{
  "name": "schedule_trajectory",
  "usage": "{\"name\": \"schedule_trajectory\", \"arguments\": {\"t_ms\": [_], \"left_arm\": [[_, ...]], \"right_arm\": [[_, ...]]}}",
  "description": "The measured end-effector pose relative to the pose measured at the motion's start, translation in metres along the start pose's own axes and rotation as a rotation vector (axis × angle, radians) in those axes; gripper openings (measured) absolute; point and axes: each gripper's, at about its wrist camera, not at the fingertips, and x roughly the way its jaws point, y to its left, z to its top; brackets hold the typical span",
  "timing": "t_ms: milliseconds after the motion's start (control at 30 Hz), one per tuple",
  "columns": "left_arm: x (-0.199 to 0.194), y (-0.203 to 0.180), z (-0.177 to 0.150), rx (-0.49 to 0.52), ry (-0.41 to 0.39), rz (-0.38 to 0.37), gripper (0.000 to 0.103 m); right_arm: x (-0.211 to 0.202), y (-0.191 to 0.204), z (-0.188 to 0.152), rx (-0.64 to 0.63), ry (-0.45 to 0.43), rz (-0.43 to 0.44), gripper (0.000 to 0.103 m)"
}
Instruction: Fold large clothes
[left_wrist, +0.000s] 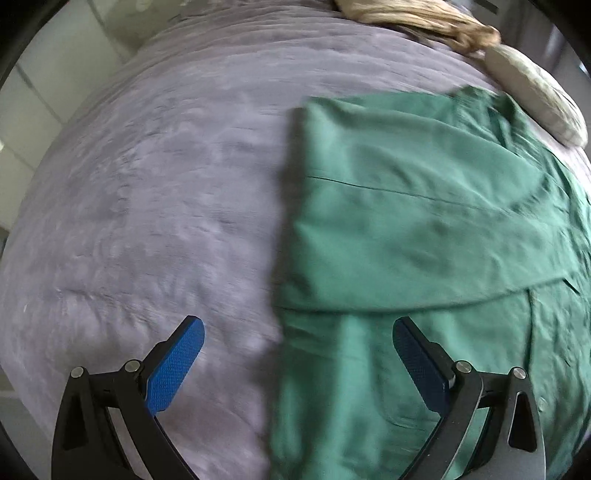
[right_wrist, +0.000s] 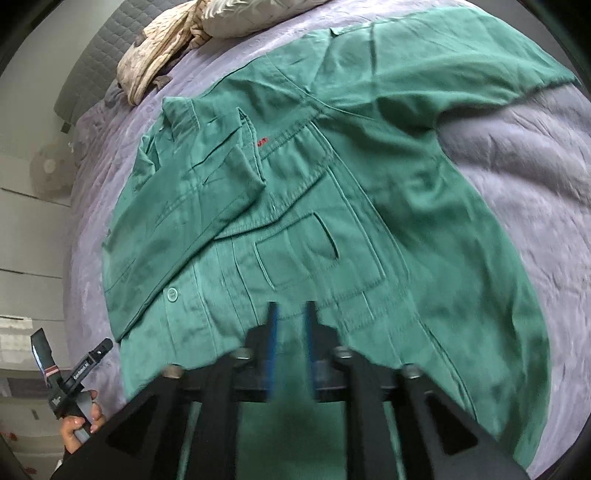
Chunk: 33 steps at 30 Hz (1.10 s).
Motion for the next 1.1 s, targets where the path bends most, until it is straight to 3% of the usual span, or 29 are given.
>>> {"name": "schedule_trajectory", "arguments": {"t_ms": [33, 100, 267, 433, 600, 667, 867, 1000, 1067, 1100], "left_arm": [[-0.002, -0.007, 0.001, 0.011, 0.005, -0.007, 0.102], [-0.007, -0.024, 0.000, 0.034, 0.008, -0.018, 0.102], [-0.019, -0.059, 0.001, 0.068, 0.011, -0.044, 0.102], [-0.026, -0.091, -0.003, 0.114, 0.012, -0.035, 0.102], [-0.025, -0.123, -0.003, 0.165, 0.025, -0.053, 0.102], [-0.024, -0.138, -0.005, 0.186, 0.035, -0.066, 0.102], [-0.028, -0.186, -0.003, 0.248, 0.029, -0.070, 0.102], [-0.025, -0.215, -0.004, 0.296, 0.066, -0.102, 0.102], [-0.027, -0.229, -0.005, 0.316, 0.069, -0.118, 0.102], [-0.028, -0.235, -0.005, 0.322, 0.067, -0.129, 0.102]], "right_arm": [[-0.002, -0.001, -0.002, 0.008, 0.000, 0.004, 0.050], [-0.006, -0.004, -0.004, 0.016, -0.009, 0.009, 0.058], [-0.013, -0.012, -0.001, 0.032, -0.003, 0.025, 0.059], [-0.028, -0.026, 0.009, 0.047, -0.025, 0.046, 0.070], [-0.039, -0.046, 0.019, 0.079, -0.042, 0.065, 0.074], [-0.042, -0.056, 0.023, 0.096, -0.045, 0.079, 0.083], [-0.052, -0.085, 0.038, 0.133, -0.064, 0.125, 0.083], [-0.061, -0.103, 0.051, 0.132, -0.085, 0.141, 0.084], [-0.066, -0.116, 0.059, 0.151, -0.102, 0.164, 0.089], [-0.069, -0.125, 0.063, 0.167, -0.112, 0.180, 0.102]]}}
